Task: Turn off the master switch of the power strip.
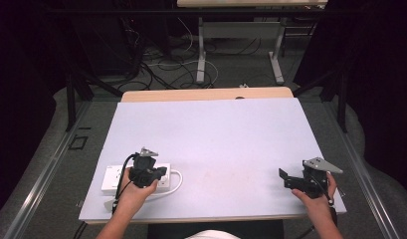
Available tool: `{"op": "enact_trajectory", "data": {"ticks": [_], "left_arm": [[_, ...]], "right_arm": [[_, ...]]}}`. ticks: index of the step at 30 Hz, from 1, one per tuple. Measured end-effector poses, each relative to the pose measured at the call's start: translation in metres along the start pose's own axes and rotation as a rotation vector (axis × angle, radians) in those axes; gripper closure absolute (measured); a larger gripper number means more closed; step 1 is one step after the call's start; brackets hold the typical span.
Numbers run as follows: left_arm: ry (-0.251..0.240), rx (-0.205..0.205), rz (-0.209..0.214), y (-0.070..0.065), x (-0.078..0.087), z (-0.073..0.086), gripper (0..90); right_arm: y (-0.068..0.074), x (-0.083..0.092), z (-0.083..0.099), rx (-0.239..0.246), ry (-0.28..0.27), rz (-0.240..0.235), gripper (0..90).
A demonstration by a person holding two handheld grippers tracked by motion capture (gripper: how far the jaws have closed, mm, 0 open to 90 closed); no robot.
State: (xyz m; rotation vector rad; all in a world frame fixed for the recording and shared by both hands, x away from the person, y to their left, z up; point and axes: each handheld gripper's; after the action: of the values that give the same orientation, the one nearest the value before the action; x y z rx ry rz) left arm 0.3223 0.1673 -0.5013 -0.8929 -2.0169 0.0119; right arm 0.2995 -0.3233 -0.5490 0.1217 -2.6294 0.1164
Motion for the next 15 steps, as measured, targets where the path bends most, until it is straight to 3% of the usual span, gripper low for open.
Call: {"op": "enact_trajectory", "data": {"ticks": [15], "left_arm": [[0.054, 0.015, -0.024, 0.0005, -0.0079, 0.0043, 90.0]], "right_arm": [[-0.0002, 0.0002, -0.0001, 0.002, 0.007, -0.003, 4.5]]}}
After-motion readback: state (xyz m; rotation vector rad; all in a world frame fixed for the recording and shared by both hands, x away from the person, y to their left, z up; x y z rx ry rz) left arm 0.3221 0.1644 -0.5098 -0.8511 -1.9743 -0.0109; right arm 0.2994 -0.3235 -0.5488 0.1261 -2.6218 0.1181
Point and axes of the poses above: each handheld gripper's, and its own axes: x roughly backward along the jaws, z roughly out of its underside, y roughly to its left, and after that the axes turned 13 degrees about z, right-handed
